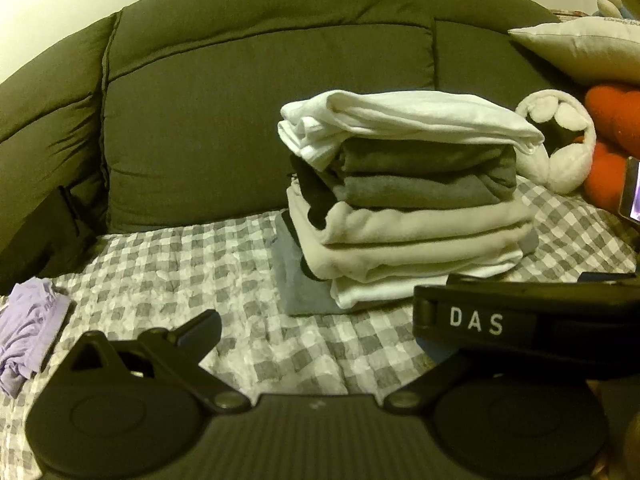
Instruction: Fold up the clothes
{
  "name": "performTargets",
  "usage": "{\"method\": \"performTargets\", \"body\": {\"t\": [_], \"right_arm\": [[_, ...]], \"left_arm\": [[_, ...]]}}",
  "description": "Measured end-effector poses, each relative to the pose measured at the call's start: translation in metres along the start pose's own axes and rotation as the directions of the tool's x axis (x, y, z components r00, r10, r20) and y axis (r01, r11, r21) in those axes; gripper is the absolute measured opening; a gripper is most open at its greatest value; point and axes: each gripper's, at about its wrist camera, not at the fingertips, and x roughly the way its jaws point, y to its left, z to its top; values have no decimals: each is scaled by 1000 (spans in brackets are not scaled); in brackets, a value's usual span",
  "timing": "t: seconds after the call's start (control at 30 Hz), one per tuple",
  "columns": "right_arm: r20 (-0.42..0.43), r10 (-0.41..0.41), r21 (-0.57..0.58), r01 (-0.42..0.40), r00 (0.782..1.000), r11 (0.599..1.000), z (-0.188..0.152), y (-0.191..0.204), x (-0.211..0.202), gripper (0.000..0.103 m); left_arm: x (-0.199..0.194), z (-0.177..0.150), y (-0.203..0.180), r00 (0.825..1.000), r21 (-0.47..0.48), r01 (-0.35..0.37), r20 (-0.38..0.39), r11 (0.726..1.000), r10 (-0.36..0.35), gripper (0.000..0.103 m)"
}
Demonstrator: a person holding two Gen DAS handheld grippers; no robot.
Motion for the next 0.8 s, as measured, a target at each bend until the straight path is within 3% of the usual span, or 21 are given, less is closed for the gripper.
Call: {"method": "performTargets", "body": {"t": [0.8], "right_arm": [[-1,11,-4,-11,1000,1000,0,1,0,103]], "left_arm": [[0,0,-1,1000,-1,16,-3,1000,-16,103]]}}
